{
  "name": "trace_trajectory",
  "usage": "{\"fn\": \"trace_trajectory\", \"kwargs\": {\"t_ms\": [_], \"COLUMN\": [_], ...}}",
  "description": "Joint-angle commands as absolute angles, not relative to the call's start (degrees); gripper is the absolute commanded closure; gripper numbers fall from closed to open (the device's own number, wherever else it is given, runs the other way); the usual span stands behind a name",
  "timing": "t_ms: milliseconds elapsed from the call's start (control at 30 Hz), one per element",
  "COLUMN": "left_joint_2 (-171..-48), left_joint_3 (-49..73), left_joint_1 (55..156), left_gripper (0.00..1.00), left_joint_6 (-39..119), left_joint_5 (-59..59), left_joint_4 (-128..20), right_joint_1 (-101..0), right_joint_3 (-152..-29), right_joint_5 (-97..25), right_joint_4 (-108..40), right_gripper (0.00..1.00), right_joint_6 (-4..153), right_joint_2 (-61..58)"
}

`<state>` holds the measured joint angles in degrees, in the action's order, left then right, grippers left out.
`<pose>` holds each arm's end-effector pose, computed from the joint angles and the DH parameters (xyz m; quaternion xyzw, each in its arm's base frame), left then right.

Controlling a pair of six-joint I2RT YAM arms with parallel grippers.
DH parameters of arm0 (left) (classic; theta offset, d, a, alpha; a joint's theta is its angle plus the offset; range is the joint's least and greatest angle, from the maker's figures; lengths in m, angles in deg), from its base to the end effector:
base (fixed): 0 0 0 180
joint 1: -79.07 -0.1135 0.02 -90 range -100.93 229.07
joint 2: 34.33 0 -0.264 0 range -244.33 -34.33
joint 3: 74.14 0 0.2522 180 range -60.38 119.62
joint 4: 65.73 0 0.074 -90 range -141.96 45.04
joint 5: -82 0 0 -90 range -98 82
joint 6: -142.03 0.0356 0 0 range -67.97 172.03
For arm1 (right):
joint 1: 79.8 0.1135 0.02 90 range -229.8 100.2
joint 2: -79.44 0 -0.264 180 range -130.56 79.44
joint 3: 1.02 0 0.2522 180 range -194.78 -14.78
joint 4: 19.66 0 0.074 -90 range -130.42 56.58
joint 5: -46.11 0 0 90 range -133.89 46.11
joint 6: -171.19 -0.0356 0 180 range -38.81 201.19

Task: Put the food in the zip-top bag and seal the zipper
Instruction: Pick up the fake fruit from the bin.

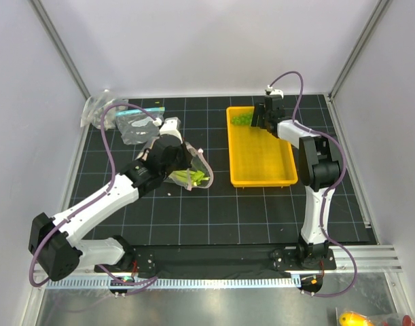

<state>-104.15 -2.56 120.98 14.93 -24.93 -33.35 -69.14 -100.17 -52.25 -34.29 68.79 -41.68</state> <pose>0.2108 -0.1753 0.3140 -0.0368 0.8616 -0.2130 0.4594 0.4707 0.0833 0.1800 0.0463 0.8904 0.0258 0.4521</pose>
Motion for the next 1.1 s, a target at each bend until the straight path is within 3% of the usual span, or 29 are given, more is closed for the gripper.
{"fn": "trace_trajectory", "kwargs": {"t_ms": [0, 367, 433, 500, 700, 967, 1067], "left_joint_2": [-104.20, -104.55, -104.73, -104.99, -105.35, -105.61, -105.52], "left_joint_3": [-0.97, -0.88, -0.88, -0.71, -0.62, -0.44, -0.44], "left_joint_1": [121.00, 121.00, 121.00, 121.00, 121.08, 121.00, 121.00], "left_gripper": [1.00, 1.00, 1.00, 1.00, 1.00, 1.00, 1.00], "left_joint_6": [14.77, 14.94, 14.94, 14.94, 15.12, 15.38, 15.38], "left_joint_5": [-24.79, -24.87, -24.96, -24.96, -24.88, -25.05, -25.14], "left_joint_4": [-36.32, -36.32, -36.32, -36.32, -36.32, -36.14, -36.06], "right_joint_1": [-68.99, -68.99, -68.99, -68.99, -69.60, -69.51, -69.43], "right_joint_3": [-103.55, -101.17, -104.24, -104.26, -106.19, -107.42, -110.40], "right_joint_5": [-51.89, -48.28, -48.28, -50.20, -50.13, -49.42, -51.88], "right_joint_4": [-29.91, -21.81, -25.42, -25.43, -25.86, -26.13, -29.98], "right_gripper": [0.30, 0.33, 0.38, 0.48, 0.56, 0.53, 0.59], "right_joint_6": [70.64, 70.12, 70.64, 71.00, 71.17, 71.00, 70.82], "right_joint_2": [-38.25, -37.28, -39.03, -39.65, -42.02, -46.41, -48.00]}}
